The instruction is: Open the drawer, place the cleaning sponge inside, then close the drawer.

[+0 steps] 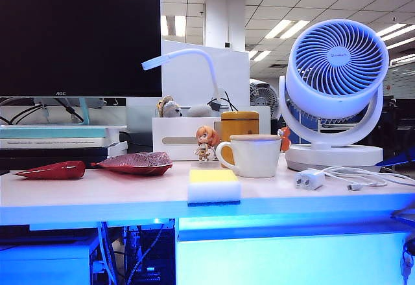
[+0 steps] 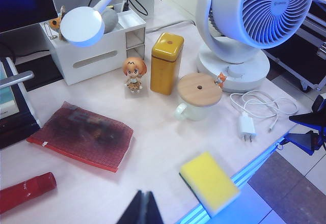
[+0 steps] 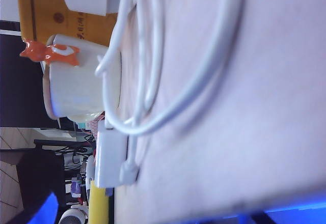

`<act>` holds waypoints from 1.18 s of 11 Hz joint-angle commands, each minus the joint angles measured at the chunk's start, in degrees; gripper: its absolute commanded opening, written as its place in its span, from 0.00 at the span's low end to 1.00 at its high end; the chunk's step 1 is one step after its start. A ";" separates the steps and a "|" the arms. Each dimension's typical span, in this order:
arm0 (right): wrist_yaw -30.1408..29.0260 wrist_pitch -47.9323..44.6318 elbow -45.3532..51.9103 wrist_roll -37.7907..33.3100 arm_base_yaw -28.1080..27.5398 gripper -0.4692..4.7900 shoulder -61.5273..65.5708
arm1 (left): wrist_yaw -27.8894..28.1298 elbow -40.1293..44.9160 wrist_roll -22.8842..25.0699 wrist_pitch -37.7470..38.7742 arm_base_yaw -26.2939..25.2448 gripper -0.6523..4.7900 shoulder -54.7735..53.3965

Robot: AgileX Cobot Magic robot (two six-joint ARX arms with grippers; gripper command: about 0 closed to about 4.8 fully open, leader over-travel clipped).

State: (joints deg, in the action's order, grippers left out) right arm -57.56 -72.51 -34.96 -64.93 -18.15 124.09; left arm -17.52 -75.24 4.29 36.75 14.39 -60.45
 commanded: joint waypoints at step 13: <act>2.99 -6.78 -0.66 1.64 -0.74 1.00 1.68 | -0.31 -0.35 0.20 0.90 0.02 0.11 0.13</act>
State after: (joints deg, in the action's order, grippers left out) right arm -57.10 -76.77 -34.30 -63.66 -19.16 126.15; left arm -17.56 -75.24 4.29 37.95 14.39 -60.42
